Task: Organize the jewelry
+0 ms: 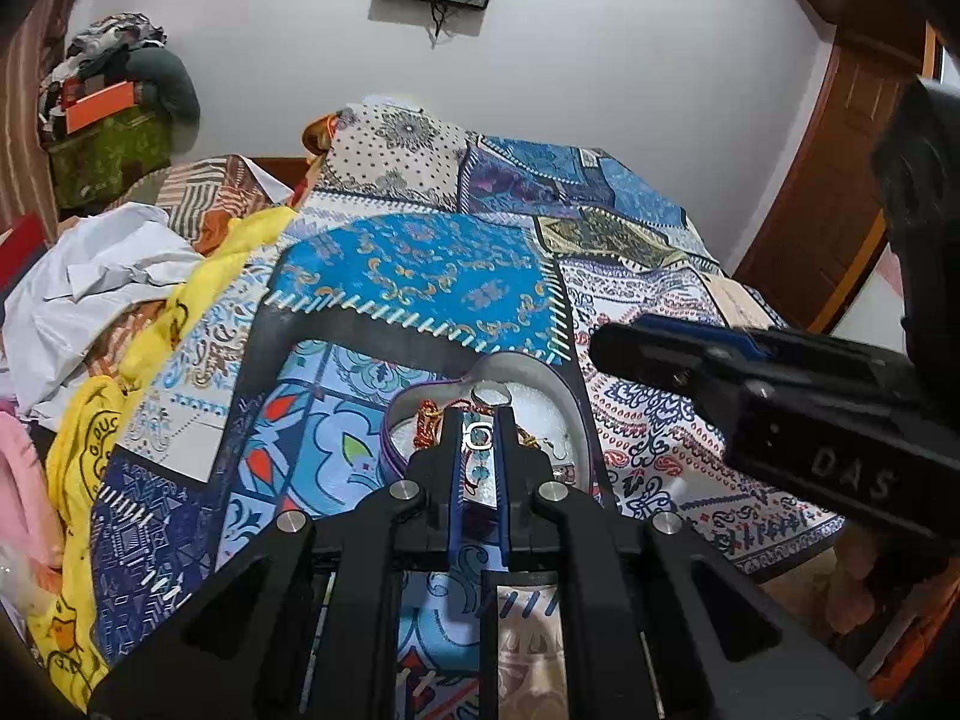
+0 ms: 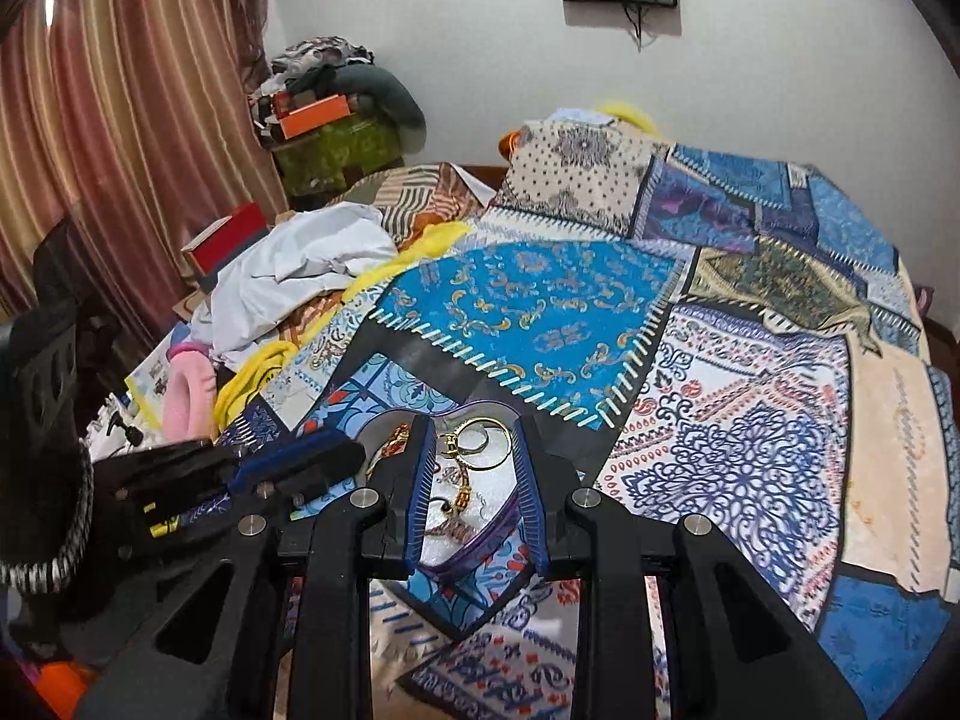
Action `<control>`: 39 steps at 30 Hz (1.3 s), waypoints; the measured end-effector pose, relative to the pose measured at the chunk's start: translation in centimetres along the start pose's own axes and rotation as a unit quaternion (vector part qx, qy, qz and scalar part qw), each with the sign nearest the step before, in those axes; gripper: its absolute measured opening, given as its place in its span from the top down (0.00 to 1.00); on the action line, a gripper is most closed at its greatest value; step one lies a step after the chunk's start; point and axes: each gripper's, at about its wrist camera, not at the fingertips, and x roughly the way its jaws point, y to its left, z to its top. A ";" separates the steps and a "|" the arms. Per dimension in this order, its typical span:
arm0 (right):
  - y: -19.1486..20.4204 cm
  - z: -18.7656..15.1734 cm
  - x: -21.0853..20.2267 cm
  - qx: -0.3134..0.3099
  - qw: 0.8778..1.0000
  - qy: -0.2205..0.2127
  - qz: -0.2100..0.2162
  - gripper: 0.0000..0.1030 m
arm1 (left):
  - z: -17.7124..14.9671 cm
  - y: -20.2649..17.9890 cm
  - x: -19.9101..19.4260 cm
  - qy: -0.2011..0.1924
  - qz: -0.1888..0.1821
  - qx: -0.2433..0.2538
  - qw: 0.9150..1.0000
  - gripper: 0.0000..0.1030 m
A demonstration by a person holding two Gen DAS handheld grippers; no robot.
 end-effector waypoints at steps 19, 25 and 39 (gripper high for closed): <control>1.3 0.1 1.0 -0.020 1.000 0.015 0.000 0.71 | 0.2 0.1 0.3 0.011 0.013 0.000 1.000 0.93; 1.3 0.7 -1.8 -0.021 1.000 -0.016 -0.008 0.71 | 1.2 -0.6 -2.5 -0.016 0.023 0.004 1.000 0.93; 2.5 1.3 -15.4 -0.011 0.985 -0.167 -0.040 0.71 | 4.0 -5.6 -16.6 -0.177 0.034 0.040 0.983 0.88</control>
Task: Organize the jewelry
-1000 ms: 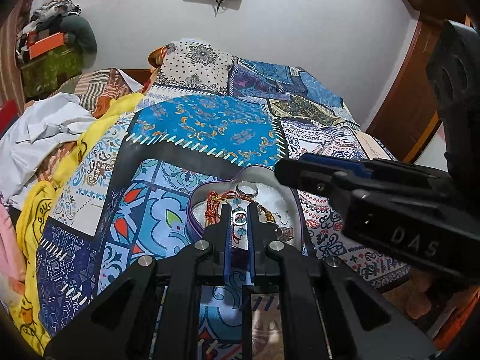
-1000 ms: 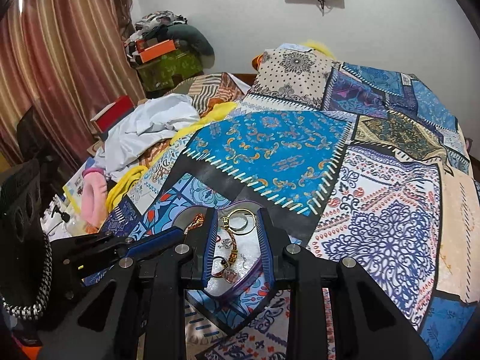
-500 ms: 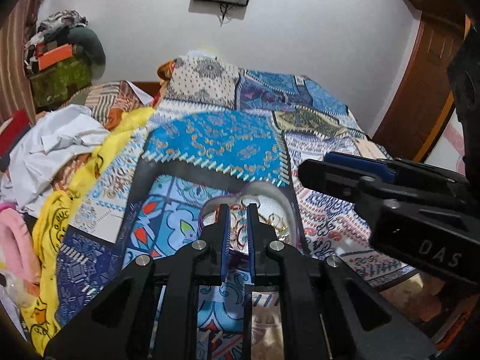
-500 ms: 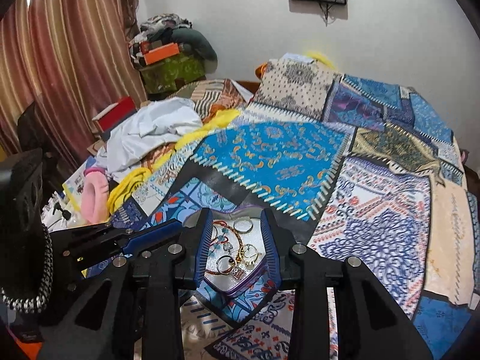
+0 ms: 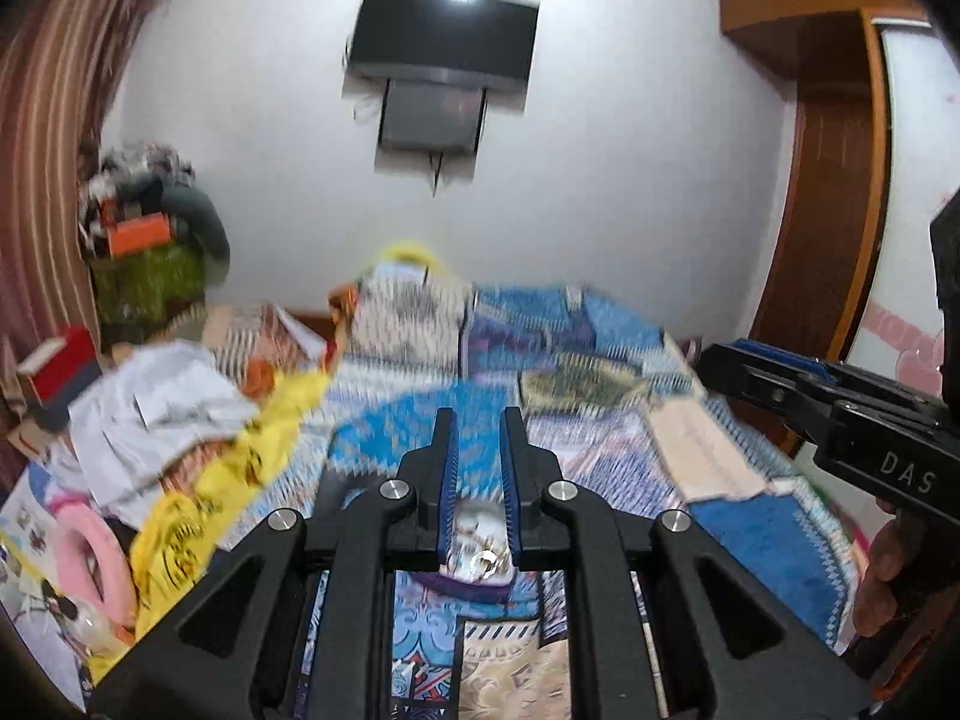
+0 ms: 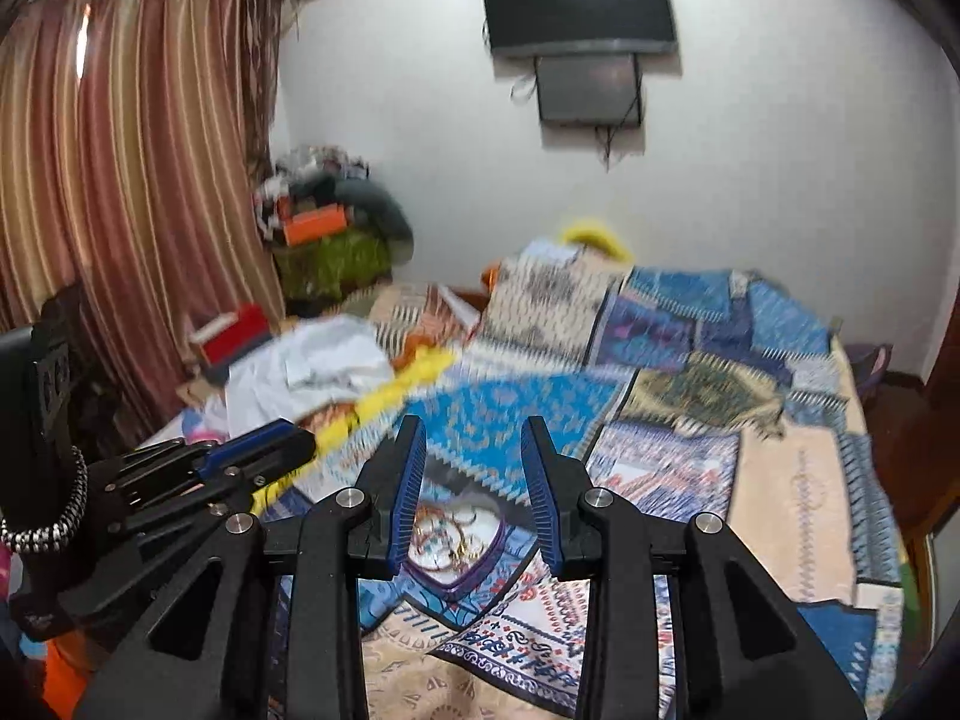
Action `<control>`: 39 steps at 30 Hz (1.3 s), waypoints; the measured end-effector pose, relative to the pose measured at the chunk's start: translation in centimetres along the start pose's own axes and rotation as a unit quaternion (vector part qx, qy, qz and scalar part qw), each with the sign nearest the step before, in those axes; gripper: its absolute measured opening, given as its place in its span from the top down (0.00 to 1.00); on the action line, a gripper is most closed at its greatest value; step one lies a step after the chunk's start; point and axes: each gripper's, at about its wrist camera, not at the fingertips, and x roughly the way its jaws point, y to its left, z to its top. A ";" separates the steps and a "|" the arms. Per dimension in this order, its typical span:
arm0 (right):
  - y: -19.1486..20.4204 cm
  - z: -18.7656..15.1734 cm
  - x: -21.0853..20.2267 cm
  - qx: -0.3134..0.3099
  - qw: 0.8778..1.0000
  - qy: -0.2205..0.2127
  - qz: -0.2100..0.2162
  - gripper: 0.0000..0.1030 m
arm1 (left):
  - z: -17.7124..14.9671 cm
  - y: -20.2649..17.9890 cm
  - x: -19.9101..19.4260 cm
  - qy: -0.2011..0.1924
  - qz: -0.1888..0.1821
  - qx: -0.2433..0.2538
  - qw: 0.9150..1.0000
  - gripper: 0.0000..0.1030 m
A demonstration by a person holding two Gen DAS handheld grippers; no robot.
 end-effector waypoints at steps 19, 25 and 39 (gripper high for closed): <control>2.3 -0.3 -9.7 -0.014 0.987 -0.142 -0.080 0.03 | 0.7 -3.1 -11.6 -0.133 0.060 0.023 0.989 0.01; 2.6 -1.0 -10.3 -0.022 0.986 -0.138 -0.086 0.02 | 0.2 -3.2 -11.8 -0.128 0.062 0.018 0.990 0.01; 2.7 -1.7 -11.5 -0.023 0.987 -0.138 -0.084 0.02 | -0.5 -3.6 -12.2 -0.122 0.067 0.016 0.990 0.01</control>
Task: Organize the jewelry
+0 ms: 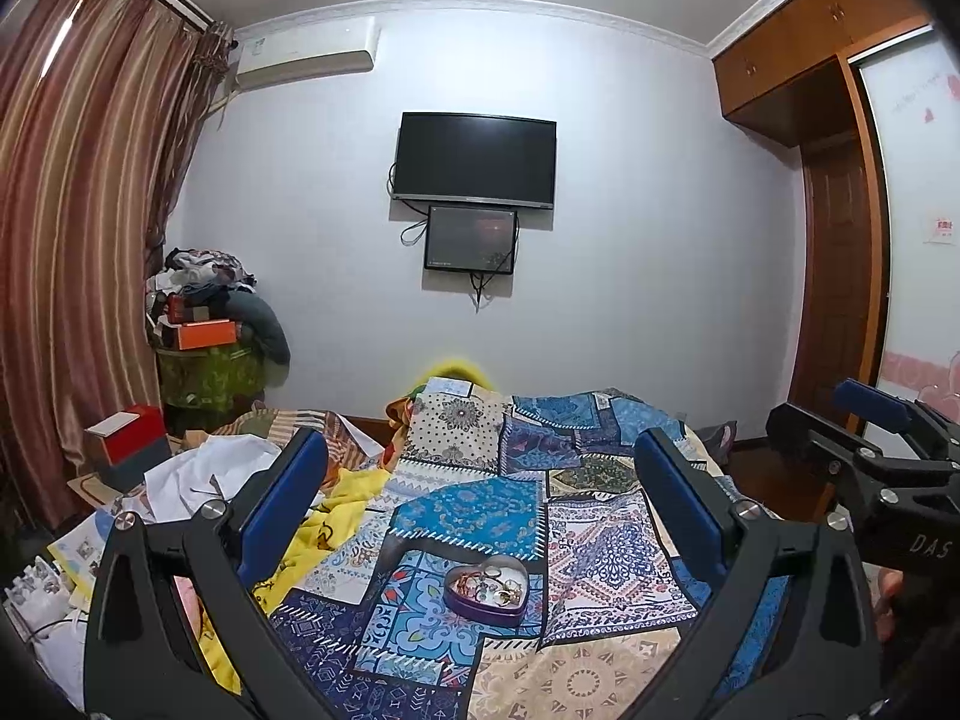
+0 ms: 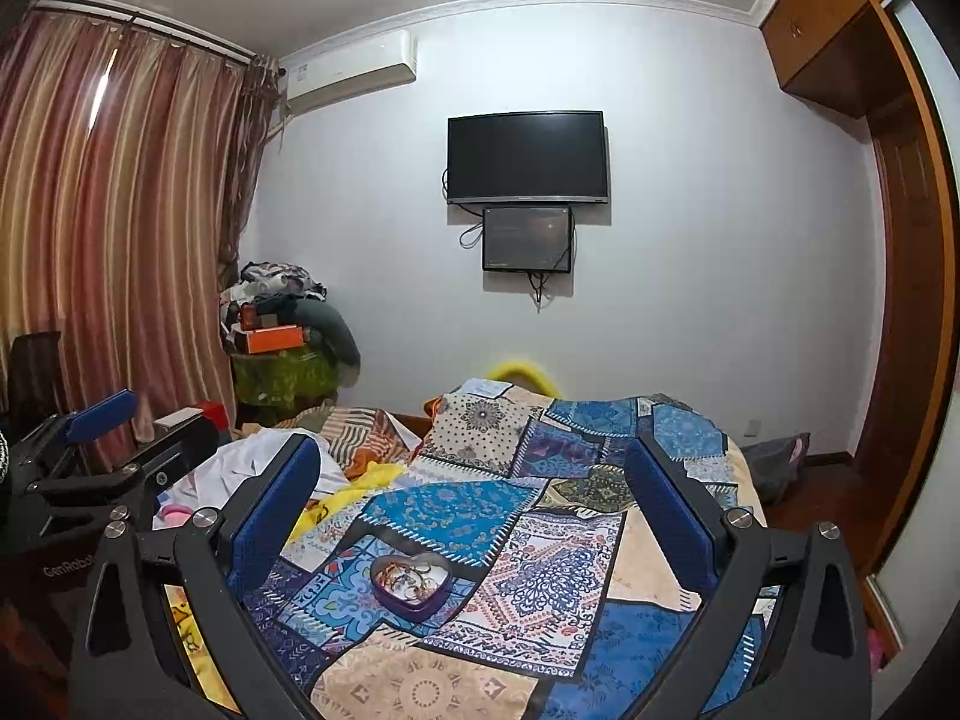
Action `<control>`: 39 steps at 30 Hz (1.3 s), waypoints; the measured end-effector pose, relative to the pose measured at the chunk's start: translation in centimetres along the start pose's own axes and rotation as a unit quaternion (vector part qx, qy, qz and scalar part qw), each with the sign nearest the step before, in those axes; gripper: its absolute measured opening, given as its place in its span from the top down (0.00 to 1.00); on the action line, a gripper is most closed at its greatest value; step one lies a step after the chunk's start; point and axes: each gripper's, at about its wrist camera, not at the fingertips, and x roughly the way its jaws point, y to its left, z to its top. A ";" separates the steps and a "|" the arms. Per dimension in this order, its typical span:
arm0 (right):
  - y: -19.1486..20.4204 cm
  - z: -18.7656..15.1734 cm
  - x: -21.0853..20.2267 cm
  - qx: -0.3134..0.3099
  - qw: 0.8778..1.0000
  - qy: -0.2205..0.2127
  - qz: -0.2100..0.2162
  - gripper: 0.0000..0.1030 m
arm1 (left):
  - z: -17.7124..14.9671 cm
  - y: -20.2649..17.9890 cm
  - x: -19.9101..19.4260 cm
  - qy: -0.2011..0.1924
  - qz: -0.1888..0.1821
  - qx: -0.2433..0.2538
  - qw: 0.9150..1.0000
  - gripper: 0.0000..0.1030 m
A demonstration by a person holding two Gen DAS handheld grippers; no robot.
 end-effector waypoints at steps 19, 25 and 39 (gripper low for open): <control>-0.2 0.0 0.1 0.000 1.000 0.005 0.000 0.02 | -0.3 0.1 0.8 0.010 0.002 0.001 1.000 0.01; -0.3 0.0 0.0 0.000 1.000 0.007 0.000 0.02 | -0.3 0.2 0.9 0.012 0.000 0.001 1.000 0.01; -0.3 0.0 0.0 0.000 1.000 0.010 0.000 0.02 | -0.8 0.3 1.2 0.017 -0.004 -0.003 1.000 0.01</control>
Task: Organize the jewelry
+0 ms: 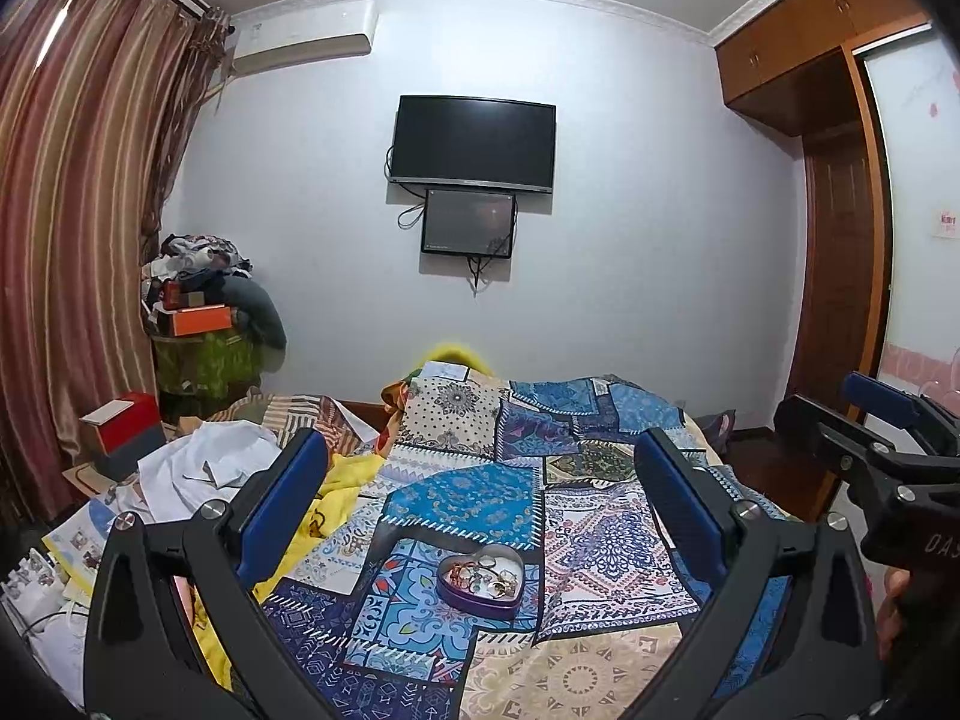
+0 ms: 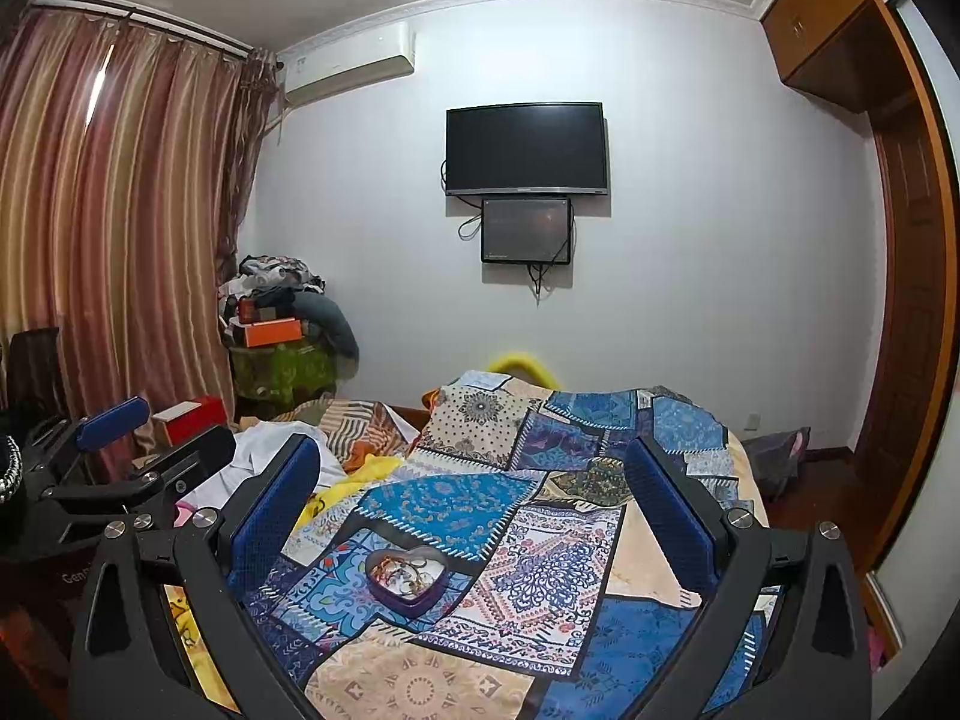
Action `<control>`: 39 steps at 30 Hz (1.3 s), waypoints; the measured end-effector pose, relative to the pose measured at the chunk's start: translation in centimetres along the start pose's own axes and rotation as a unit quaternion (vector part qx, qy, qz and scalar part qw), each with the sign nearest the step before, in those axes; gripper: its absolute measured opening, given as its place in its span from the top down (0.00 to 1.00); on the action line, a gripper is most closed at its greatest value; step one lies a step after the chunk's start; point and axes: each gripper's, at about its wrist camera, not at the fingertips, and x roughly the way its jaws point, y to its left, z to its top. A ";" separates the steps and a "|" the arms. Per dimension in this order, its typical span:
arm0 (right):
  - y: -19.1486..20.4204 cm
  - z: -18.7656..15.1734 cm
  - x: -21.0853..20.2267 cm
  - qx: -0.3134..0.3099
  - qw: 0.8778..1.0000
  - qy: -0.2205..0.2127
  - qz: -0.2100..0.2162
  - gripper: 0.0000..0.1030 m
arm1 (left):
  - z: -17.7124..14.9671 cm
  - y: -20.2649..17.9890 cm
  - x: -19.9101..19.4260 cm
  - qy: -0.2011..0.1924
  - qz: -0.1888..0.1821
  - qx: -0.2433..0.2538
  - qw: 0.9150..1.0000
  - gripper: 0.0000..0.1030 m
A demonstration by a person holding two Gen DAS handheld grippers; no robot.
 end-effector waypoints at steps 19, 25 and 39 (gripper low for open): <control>-0.1 -0.1 0.1 0.003 1.000 0.004 0.000 0.02 | 0.1 0.3 0.3 0.008 -0.008 0.001 1.000 0.01; -0.2 -0.1 0.2 0.001 1.000 0.005 0.000 0.02 | 0.1 0.5 0.5 0.012 -0.013 0.001 1.000 0.01; -0.1 -0.1 0.6 0.002 1.000 0.013 -0.001 0.02 | -0.1 0.3 0.7 0.017 -0.013 0.003 1.000 0.01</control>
